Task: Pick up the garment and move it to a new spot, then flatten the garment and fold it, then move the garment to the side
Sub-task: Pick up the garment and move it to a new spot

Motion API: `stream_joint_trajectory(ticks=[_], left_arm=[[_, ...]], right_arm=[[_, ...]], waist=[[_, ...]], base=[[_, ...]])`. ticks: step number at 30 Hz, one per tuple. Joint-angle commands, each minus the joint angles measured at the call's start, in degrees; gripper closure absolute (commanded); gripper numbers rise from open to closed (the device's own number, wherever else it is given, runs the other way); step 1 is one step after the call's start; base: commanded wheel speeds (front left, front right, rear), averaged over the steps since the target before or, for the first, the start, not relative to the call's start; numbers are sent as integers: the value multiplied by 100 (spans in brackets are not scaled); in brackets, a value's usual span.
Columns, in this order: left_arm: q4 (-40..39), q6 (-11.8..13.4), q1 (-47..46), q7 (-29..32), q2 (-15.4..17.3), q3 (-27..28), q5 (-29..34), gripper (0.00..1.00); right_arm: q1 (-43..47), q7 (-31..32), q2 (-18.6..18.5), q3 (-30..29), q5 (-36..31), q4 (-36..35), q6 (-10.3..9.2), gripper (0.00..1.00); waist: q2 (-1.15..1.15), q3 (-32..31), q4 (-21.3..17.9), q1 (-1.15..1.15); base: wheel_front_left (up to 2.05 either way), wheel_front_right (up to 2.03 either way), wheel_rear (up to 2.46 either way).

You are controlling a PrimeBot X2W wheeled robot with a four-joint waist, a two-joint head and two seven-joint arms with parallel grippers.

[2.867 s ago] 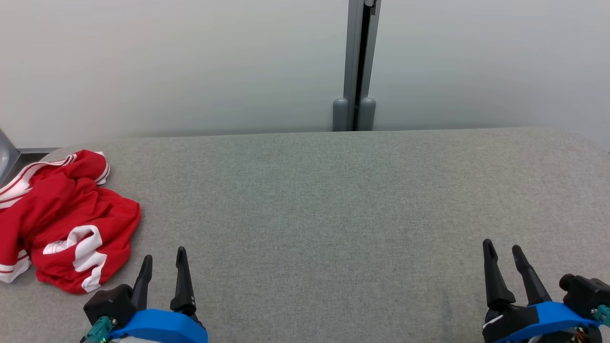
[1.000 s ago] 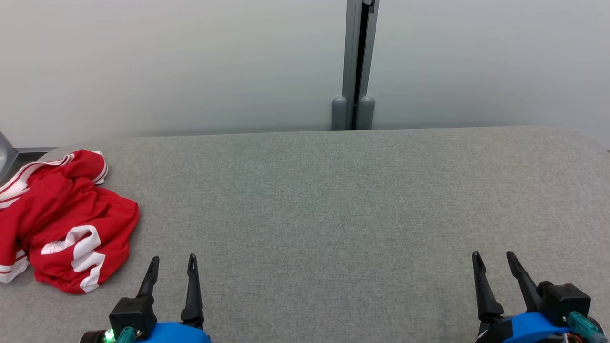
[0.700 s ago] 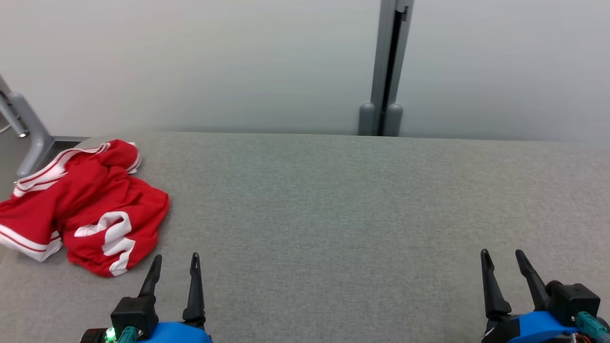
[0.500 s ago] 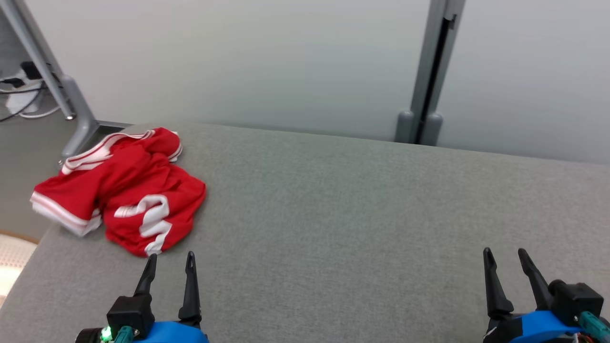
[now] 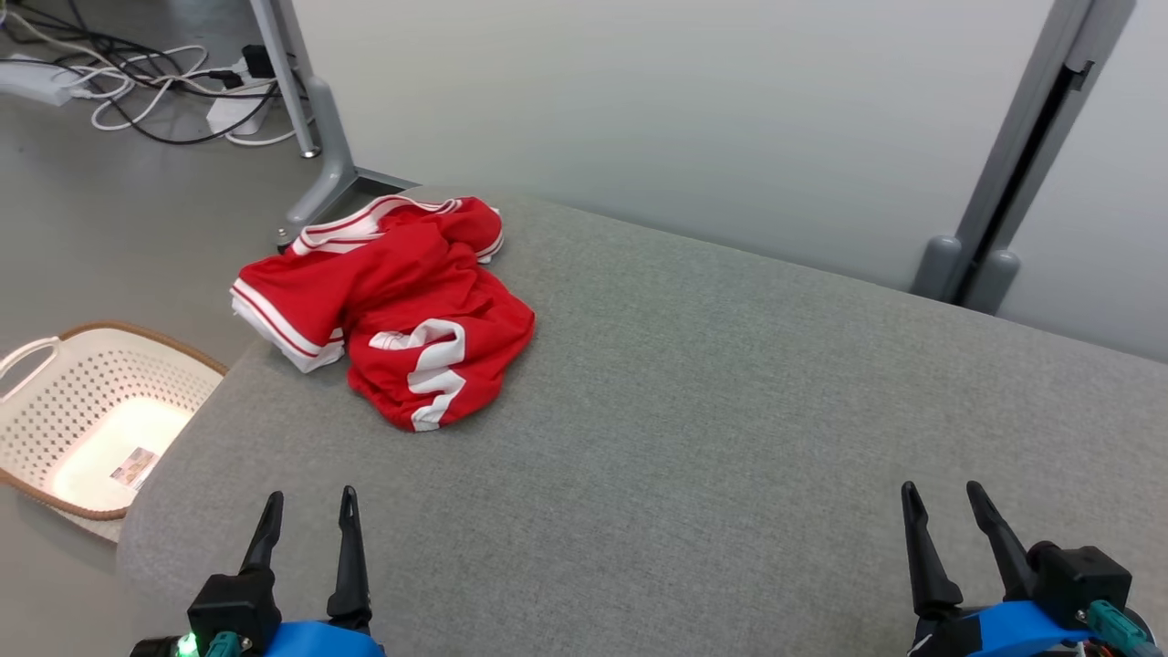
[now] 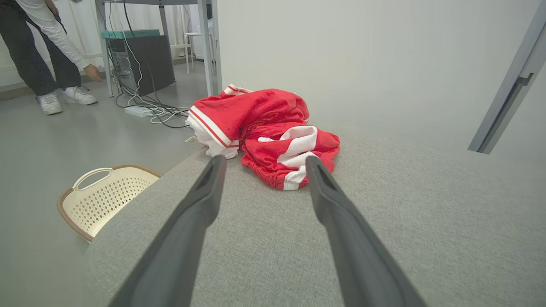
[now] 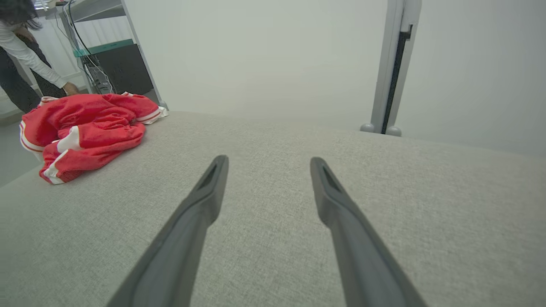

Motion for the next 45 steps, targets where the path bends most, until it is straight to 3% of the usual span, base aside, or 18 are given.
stream_joint_trajectory(ticks=[1, 11, 22, 31, 41, 45], left_arm=[[-32, 17, 66, -17, 32, 15, -3, 0], [-68, 43, 101, -37, 69, 18, -66, 0], [-417, 181, -233, 85, 129, 199, -183, 0], [-1513, 90, -1226, 1181, 1055, 718, -282, 0], [-496, -352, -2225, 2086, 1776, 1563, -1283, 0], [-67, -353, -2464, 2408, 2000, 1784, -1528, 0]], right_arm=[[39, -30, -31, 8, -2, 11, 3, 0], [29, -40, -31, 69, 31, 46, 3, 0], [-50, 7, -32, 62, -39, 21, 3, 0], [-203, 111, -32, -27, -141, -203, 3, 0], [-578, 226, -29, 48, -270, -576, 3, 0], [-757, 272, -25, 22, -365, -697, 3, 0]], waist=[[0, 41, 81, 0], [0, 24, 384, 0], [0, 159, 371, 0], [0, 577, 167, 0], [0, 1525, -704, 0], [0, 1972, -1030, 0]], base=[[0, 0, 0], [0, 0, 0], [0, 0, 0], [0, 0, 0], [0, 0, 0], [0, 0, 0]])
